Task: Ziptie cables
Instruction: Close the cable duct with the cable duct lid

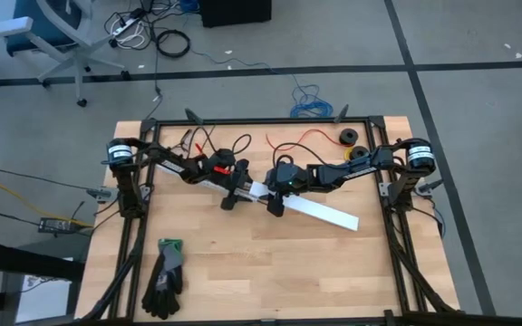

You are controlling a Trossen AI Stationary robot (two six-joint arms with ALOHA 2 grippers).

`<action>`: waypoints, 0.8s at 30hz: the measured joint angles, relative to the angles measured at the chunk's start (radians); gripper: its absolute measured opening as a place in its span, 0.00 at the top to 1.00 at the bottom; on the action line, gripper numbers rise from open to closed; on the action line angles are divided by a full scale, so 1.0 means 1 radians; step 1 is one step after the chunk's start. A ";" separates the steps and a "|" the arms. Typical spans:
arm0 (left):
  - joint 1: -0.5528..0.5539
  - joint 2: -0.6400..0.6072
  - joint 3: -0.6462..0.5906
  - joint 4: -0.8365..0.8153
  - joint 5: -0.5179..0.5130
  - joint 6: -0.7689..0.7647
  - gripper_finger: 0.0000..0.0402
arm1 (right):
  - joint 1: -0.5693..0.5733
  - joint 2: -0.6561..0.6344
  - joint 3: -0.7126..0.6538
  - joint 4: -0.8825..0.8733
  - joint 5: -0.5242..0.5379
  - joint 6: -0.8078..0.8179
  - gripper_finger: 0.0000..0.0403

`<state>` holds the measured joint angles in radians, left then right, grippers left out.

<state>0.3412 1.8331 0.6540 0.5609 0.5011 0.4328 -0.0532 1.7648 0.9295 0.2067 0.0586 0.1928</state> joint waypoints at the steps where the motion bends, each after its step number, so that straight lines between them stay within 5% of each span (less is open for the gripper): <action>1: 0.000 0.001 0.000 0.007 0.001 0.000 0.26 | 0.000 0.000 0.000 -0.002 0.000 0.000 0.44; 24: -0.003 0.001 0.000 0.041 0.054 0.000 0.38 | 0.001 0.000 0.000 -0.010 -0.002 0.028 0.44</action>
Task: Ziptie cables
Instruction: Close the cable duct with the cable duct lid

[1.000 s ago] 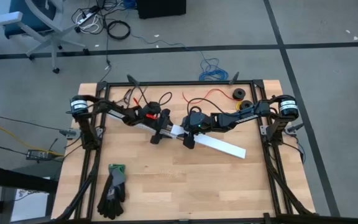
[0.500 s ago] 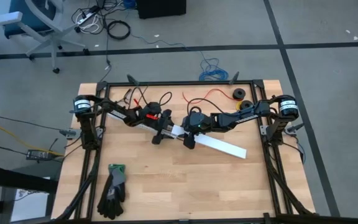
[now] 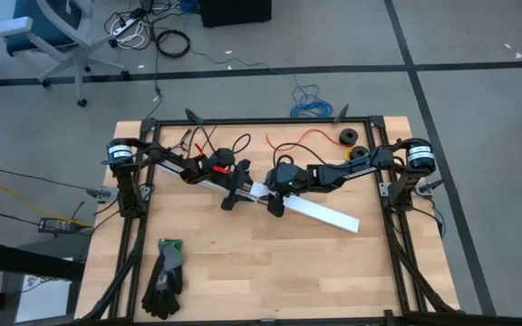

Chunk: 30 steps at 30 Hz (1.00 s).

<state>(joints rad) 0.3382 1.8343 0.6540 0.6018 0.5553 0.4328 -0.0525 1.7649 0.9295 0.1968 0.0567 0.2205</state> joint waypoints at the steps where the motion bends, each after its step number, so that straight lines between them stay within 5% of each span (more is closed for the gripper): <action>1: 0.000 0.000 0.000 0.000 0.000 0.000 0.38 | 0.002 0.000 0.000 -0.002 -0.001 0.005 0.44; 30: 0.000 0.002 -0.002 0.031 -0.045 -0.009 0.38 | 0.024 0.000 0.001 -0.086 0.030 -0.025 0.44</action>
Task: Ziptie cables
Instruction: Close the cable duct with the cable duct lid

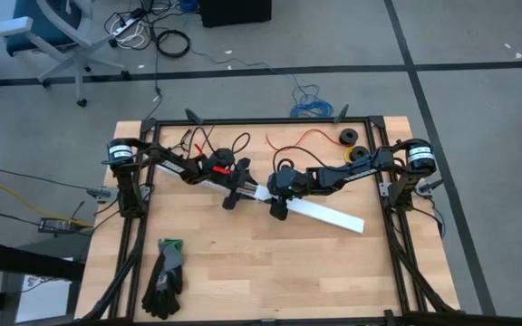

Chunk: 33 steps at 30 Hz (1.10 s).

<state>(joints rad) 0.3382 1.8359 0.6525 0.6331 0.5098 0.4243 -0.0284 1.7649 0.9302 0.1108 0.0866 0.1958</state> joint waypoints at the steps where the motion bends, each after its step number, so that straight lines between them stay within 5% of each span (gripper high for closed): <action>1: 0.000 0.000 0.000 0.001 0.000 -0.007 0.38 | 0.000 0.000 0.000 0.004 0.004 -0.006 0.44; 33: 0.000 0.000 0.000 0.002 0.002 -0.017 0.38 | -0.006 0.000 0.000 0.046 -0.001 -0.027 0.37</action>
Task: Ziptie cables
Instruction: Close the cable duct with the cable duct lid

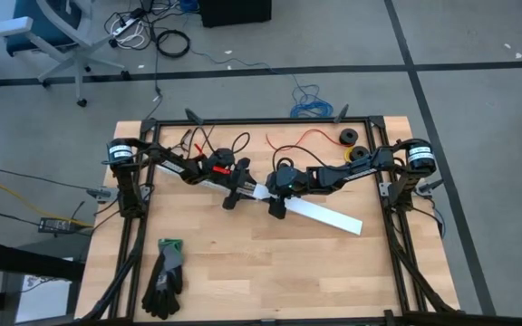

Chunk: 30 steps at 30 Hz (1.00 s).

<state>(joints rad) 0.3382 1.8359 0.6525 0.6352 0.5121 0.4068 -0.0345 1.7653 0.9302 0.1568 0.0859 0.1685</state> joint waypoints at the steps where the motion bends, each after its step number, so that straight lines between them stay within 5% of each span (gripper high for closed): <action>1: 0.000 0.000 0.000 -0.001 0.000 0.000 0.38 | 0.000 0.000 0.000 0.004 0.006 -0.014 0.37; 15: 0.000 0.000 0.002 -0.013 0.002 -0.001 0.38 | 0.001 0.000 -0.001 0.065 0.079 0.007 0.38; 30: 0.000 -0.002 0.002 -0.025 0.002 -0.001 0.38 | 0.035 -0.003 -0.001 0.101 0.165 0.045 0.79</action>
<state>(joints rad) 0.3378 1.8339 0.6544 0.6106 0.5140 0.4061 0.0009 1.7620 0.9295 0.2575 0.2508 0.2131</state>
